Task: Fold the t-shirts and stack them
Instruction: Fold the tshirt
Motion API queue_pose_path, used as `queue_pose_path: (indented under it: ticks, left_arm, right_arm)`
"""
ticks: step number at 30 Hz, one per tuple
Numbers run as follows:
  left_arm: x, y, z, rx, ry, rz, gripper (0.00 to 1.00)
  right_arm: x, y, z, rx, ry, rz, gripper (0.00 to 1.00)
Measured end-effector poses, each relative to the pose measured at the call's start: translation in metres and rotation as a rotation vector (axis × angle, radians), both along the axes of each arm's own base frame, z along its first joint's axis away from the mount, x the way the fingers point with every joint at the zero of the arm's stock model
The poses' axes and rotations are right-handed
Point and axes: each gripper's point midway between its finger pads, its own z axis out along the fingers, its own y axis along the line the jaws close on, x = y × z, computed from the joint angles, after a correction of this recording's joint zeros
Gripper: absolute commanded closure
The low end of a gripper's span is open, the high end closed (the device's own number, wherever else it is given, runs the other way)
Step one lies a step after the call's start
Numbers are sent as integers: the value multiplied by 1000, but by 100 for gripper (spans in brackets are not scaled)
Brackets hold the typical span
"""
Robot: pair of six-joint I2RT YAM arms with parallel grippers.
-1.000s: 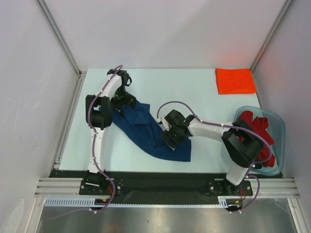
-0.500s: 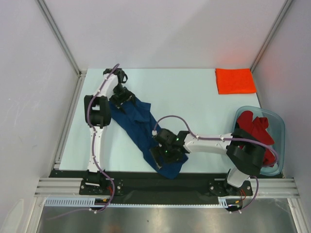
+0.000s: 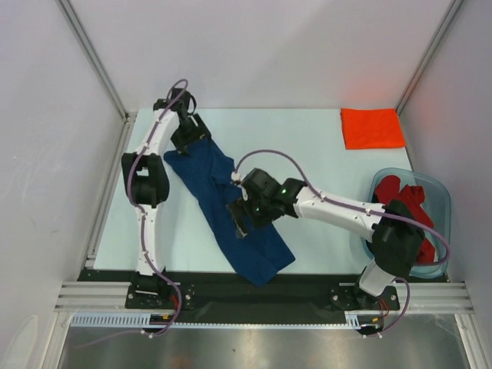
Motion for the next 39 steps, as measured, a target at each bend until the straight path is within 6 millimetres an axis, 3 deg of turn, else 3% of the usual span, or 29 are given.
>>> queue_pose_path:
  ticks: [3,7,10,13,18,20,26,30,33,39]
  left_arm:
    - [-4,8,66,59,-166,-28,9]
    - [-29,21,152,107,-378,-37,6]
    - [-46,30,178,133,-461,-38,5]
    - [-54,39,160,161,-427,-26,7]
    - [-75,56,66,162,-212,2,10]
    - [-83,66,44,164,-154,27,11]
    - [-89,95,21,144,-147,126,12]
    - [-98,111,1,87,-134,193,13]
    - [-102,115,-11,21,-116,226,13]
    - [-85,109,-26,-78,-135,243,14]
  right_arm:
    - [48,-15,10,-5,-90,-20,4]
    - [137,-14,27,18,-218,-72,4]
    - [202,3,33,48,-305,-84,4]
    - [250,30,29,89,-346,-67,5]
    - [307,68,17,205,-361,-39,6]
    - [319,75,8,245,-353,-39,10]
    - [334,78,-30,314,-268,-95,15]
    - [345,81,-44,365,-235,-132,20]
    - [351,88,-53,416,-200,-158,26]
    - [354,105,-65,513,-132,-199,35]
